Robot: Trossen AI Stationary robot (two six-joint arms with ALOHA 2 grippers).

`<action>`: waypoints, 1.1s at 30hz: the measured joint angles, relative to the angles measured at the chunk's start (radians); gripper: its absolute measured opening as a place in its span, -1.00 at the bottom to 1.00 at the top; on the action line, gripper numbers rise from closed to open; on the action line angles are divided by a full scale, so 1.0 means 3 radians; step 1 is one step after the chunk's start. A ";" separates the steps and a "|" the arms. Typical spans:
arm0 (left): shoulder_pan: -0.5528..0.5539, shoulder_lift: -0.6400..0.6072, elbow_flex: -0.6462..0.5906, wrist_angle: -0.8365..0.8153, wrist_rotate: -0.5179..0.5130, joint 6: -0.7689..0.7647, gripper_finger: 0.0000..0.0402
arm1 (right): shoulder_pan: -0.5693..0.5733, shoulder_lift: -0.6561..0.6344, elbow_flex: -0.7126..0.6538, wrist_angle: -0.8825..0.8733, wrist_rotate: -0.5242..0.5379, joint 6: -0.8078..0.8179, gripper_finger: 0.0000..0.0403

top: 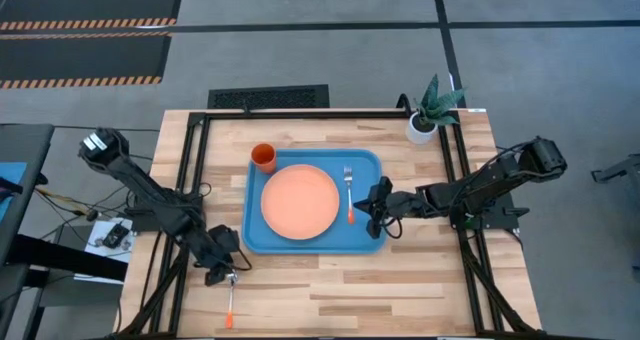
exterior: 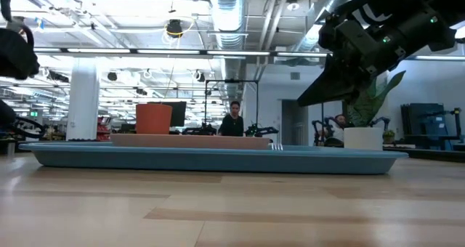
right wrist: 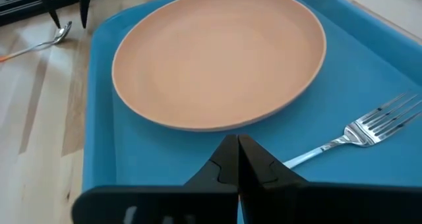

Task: Pick and place plate/cup/fork/spoon on tray
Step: Put the orange spoon on the blue tray to the right of the orange fork

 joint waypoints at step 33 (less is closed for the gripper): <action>0.0342 -0.0214 -0.0001 0.0774 -0.0057 0.0413 -1.00 | 0.0019 -0.0005 0.0004 -0.0017 0.0005 0.0006 -0.94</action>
